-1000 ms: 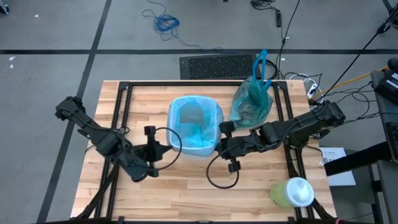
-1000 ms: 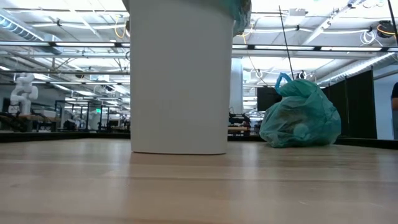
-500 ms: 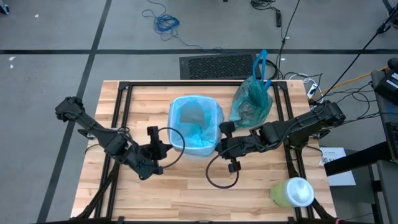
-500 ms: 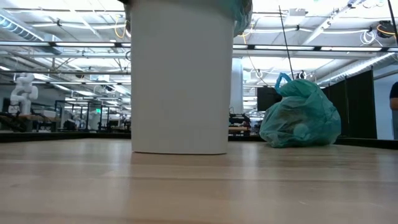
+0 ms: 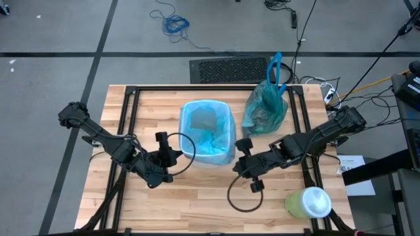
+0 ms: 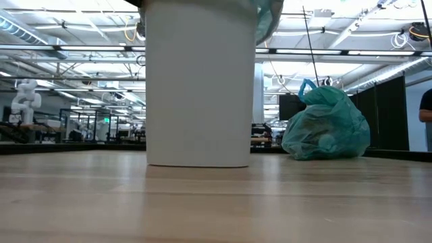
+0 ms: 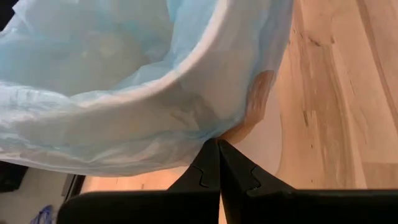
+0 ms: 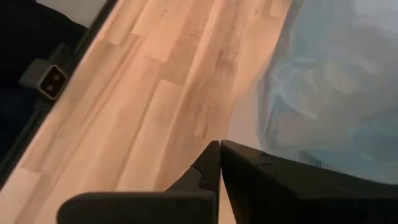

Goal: Place trash/remove bag and relplace
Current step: Insert a new trash bag into the trash bin

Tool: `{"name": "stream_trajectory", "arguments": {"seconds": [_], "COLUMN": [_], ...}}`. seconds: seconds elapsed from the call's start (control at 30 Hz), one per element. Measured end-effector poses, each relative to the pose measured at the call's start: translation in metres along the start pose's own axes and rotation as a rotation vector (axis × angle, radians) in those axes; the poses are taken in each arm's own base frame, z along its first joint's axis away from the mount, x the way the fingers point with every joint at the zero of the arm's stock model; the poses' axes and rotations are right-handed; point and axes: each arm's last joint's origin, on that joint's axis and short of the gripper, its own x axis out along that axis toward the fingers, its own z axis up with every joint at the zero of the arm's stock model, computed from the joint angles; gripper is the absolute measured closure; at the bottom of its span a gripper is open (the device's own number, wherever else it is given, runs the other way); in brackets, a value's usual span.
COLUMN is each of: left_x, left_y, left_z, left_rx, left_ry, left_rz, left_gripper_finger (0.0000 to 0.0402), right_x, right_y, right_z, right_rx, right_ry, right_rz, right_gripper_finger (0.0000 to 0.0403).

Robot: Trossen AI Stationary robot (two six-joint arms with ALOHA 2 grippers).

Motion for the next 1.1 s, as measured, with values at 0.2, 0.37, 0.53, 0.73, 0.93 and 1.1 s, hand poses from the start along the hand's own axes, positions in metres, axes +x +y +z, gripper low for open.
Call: {"name": "stream_trajectory", "arguments": {"seconds": [0.2,0.37,0.53,0.73,0.93,1.1], "left_x": [0.000,0.000,0.000,-0.001,-0.002,-0.002], "left_y": [0.000,0.000,0.000,0.001,0.002,0.002], "left_z": [0.000,0.000,0.000,0.000,0.001,0.002], "left_rx": [0.000,0.000,0.005,0.022,0.041,0.036], "left_ry": [0.000,0.001,0.005,0.002,-0.010,-0.020], "left_rz": [0.000,0.000,-0.015,-0.014,-0.009,-0.011], "left_gripper_finger": [0.0402,0.0402,0.0402,0.0402,0.0402,0.0402], "right_x": [-0.020,-0.045,-0.060,-0.056,-0.023,0.020], "right_y": [0.005,-0.005,-0.047,-0.121,-0.163,-0.171], "right_z": [0.000,0.008,0.031,0.059,0.082,0.089], "right_rx": [0.003,0.013,0.033,0.050,-0.092,-0.215], "right_ry": [-0.050,-0.200,-0.400,-0.304,-0.121,0.051], "right_rz": [0.022,0.009,-0.116,-0.252,-0.124,-0.063], "right_gripper_finger": [0.0399,0.0399,0.0402,0.0403,0.0403,0.0403]}}
